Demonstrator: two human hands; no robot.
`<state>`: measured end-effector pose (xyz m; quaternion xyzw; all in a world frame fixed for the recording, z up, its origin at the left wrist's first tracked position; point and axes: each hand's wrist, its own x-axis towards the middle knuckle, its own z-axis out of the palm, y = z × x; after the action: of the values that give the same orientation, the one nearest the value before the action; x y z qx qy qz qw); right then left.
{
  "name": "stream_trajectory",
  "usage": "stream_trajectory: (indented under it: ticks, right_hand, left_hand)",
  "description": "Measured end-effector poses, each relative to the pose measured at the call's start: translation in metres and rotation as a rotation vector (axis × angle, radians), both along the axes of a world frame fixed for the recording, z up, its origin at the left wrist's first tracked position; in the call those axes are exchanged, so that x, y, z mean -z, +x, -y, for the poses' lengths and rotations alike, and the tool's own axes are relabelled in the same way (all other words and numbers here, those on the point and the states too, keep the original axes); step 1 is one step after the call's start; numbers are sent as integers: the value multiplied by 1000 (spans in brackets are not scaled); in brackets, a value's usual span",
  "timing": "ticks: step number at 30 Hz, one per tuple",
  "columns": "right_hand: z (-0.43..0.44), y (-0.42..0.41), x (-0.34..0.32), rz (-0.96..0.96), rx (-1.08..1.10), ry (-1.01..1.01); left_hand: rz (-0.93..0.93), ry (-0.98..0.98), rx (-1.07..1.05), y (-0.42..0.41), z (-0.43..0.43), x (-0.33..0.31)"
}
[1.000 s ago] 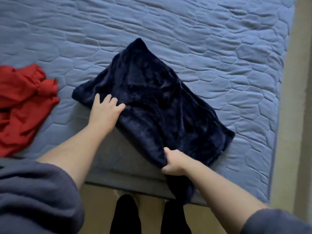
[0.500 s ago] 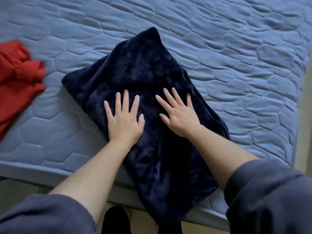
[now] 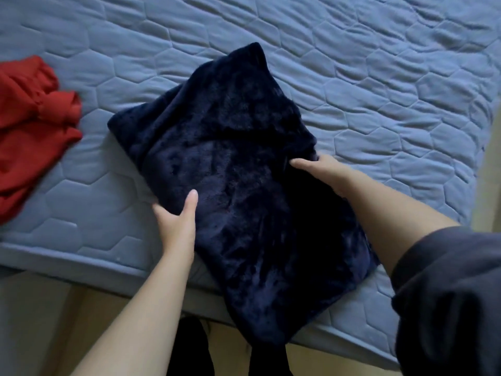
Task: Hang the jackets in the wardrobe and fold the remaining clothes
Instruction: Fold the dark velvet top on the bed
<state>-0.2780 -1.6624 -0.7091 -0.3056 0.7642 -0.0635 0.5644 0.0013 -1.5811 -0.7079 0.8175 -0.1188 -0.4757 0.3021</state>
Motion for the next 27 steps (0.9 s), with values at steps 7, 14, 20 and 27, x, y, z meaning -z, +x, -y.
stream_trajectory:
  ticks: [7,14,20,27]
  right_hand:
    - [-1,0,-50,306,120,275]
    - [60,-44,-187,462,284,-161]
    - [88,-77,-284,434,257,-427]
    - [3,-79,-199,280,226,-230]
  left_hand:
    - [-600,25,-74,11,15,-49]
    - [-566,-152,215,0,155,-195]
    - [-494,-346,534,-34,245,-310]
    - [-293,-122,617,-42,196,-226]
